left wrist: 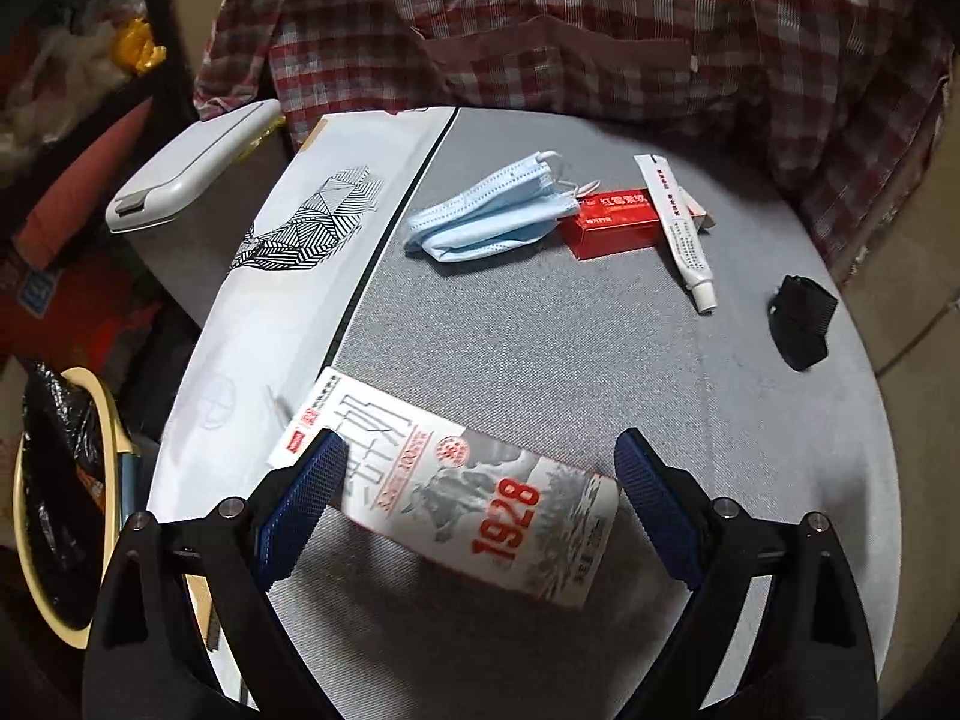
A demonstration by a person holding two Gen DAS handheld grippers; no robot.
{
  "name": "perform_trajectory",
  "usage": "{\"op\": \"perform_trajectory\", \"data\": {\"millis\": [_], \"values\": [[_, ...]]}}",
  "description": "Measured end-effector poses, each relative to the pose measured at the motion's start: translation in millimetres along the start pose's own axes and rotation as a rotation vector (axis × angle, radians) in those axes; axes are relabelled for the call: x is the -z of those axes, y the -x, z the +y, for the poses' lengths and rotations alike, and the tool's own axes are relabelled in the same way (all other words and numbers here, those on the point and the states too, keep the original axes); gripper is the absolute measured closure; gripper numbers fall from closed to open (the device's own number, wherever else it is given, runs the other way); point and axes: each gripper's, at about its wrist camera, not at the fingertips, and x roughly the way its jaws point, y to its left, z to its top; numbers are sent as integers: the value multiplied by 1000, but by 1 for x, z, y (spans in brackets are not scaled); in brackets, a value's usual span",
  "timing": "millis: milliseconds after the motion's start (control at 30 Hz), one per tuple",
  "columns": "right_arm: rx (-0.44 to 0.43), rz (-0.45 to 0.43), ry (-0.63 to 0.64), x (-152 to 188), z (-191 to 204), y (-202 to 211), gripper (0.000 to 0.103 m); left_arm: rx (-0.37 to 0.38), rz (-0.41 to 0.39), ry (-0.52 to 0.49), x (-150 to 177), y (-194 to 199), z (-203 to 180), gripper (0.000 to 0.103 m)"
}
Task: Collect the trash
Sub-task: 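Slide the left tool fingers around the milk carton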
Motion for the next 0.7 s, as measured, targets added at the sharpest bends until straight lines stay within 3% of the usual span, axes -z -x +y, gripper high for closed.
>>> {"op": "perform_trajectory", "data": {"millis": [133,300,400,567,700], "values": [[-14,0,2,-1,-1,0,97,-28,-20,9,-3,-3,-6,14],[-19,-7,-1,1,-3,5,97,-86,-139,-37,12,-5,-10,14],[-21,-11,-5,1,-4,7,97,-75,-174,-40,20,-1,-11,11],[-27,-14,-2,1,0,9,97,-42,-188,0,21,4,-7,11],[-30,-16,-1,1,1,10,97,-56,-187,-8,28,6,-2,11]]}}
